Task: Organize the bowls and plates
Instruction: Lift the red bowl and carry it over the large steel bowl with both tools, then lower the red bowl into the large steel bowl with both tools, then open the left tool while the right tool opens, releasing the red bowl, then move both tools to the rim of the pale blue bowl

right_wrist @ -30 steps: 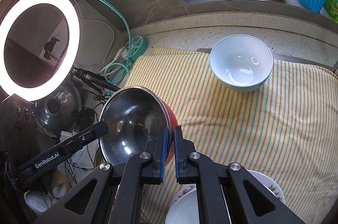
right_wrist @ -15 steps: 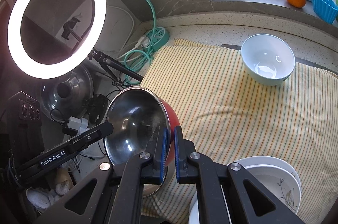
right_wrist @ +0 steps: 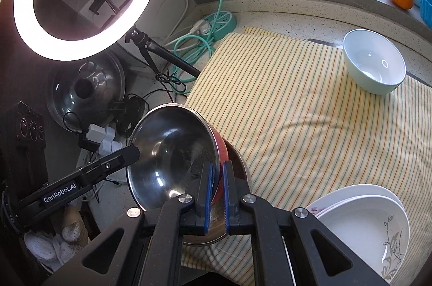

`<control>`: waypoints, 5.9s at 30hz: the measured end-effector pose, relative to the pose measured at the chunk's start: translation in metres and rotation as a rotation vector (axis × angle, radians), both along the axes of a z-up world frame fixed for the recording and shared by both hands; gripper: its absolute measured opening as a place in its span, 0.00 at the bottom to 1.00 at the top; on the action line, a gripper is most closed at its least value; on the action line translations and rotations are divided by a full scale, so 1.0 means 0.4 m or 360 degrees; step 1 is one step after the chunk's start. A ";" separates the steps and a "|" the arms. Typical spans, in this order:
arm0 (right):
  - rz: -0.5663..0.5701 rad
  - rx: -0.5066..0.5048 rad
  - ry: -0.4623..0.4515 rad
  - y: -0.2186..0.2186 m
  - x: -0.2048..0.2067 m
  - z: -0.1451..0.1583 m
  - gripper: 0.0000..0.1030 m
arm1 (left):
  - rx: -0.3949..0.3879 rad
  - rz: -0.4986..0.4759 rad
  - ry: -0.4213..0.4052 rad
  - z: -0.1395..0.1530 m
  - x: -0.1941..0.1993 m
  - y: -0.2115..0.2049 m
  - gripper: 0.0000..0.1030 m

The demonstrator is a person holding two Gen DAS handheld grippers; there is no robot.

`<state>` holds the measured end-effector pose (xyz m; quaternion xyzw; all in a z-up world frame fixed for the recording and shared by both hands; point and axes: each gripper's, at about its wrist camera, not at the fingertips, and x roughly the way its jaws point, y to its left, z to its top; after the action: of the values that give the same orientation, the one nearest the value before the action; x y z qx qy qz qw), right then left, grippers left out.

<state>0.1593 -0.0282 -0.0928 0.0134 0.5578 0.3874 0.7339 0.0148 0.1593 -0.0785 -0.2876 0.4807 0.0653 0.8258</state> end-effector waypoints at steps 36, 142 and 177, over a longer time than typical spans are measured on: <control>0.0139 -0.0301 -0.0092 0.057 -0.056 -0.100 0.07 | 0.0082 -0.0081 0.0223 -0.114 -0.017 -0.017 0.05; -0.0371 -0.0020 -0.0079 -0.417 0.504 -0.016 0.24 | -0.0097 -0.0153 0.0043 -0.045 0.501 -0.303 0.09; -0.0333 -0.0112 0.0103 -0.328 0.623 -0.162 0.14 | -0.0046 -0.0232 0.0186 -0.166 0.657 -0.319 0.09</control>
<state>0.4085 -0.1595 -0.1576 0.0584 0.5900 0.2882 0.7520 0.2776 0.0318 -0.1449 -0.2596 0.5485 0.0147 0.7947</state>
